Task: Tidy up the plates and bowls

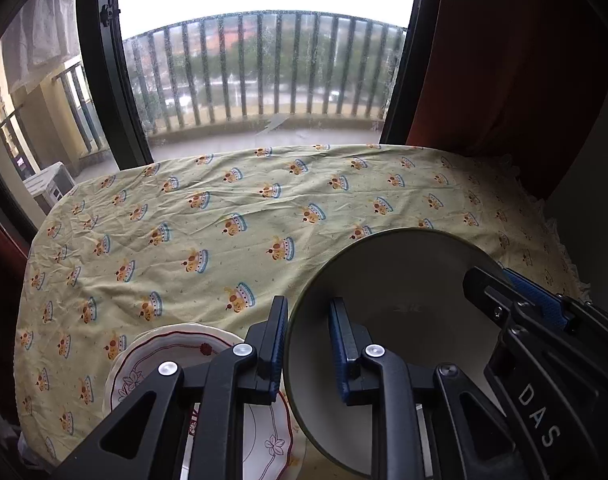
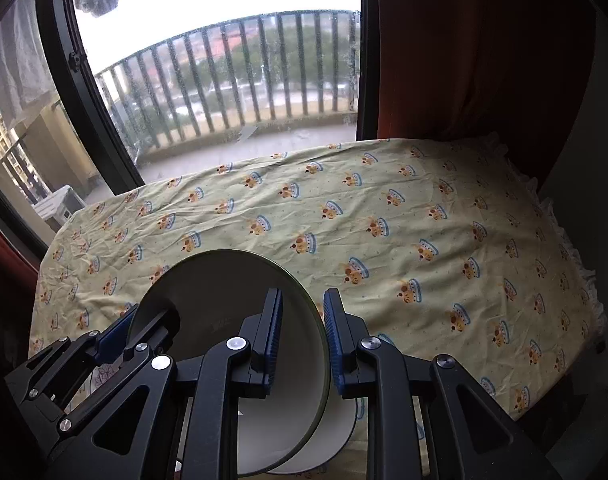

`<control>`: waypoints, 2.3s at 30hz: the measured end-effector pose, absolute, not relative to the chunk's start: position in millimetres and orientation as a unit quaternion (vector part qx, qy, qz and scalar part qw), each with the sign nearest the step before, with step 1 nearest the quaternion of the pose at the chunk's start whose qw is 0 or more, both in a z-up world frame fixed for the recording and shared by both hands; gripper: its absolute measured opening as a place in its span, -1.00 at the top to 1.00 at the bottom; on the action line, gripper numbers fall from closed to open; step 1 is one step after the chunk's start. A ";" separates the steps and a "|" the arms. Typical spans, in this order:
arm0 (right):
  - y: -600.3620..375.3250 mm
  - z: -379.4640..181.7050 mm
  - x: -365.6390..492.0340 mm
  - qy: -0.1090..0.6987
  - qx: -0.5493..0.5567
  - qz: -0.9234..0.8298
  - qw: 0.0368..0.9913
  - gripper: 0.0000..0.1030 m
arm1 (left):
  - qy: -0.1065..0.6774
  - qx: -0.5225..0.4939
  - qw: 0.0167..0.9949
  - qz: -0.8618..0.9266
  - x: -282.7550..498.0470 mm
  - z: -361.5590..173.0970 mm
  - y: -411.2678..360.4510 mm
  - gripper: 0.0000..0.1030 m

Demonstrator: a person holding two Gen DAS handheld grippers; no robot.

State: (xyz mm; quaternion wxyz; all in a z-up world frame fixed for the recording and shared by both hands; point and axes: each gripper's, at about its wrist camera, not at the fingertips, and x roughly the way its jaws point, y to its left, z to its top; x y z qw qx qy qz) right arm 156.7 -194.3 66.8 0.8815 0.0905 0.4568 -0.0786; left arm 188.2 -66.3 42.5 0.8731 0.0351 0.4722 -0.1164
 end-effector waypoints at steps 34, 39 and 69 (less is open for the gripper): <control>-207.7 -11.0 154.6 0.550 0.062 -0.022 0.832 0.51 | 0.558 0.046 0.827 -0.054 172.3 -25.7 -86.0 0.65; -209.5 -12.2 156.1 0.545 0.061 -0.015 0.836 0.51 | 0.555 0.054 0.829 -0.052 173.1 -25.4 -88.4 0.65; -198.3 -16.5 132.5 0.563 0.082 -0.012 0.822 -0.70 | 0.552 0.031 0.823 -0.131 150.1 -27.3 -70.1 -0.47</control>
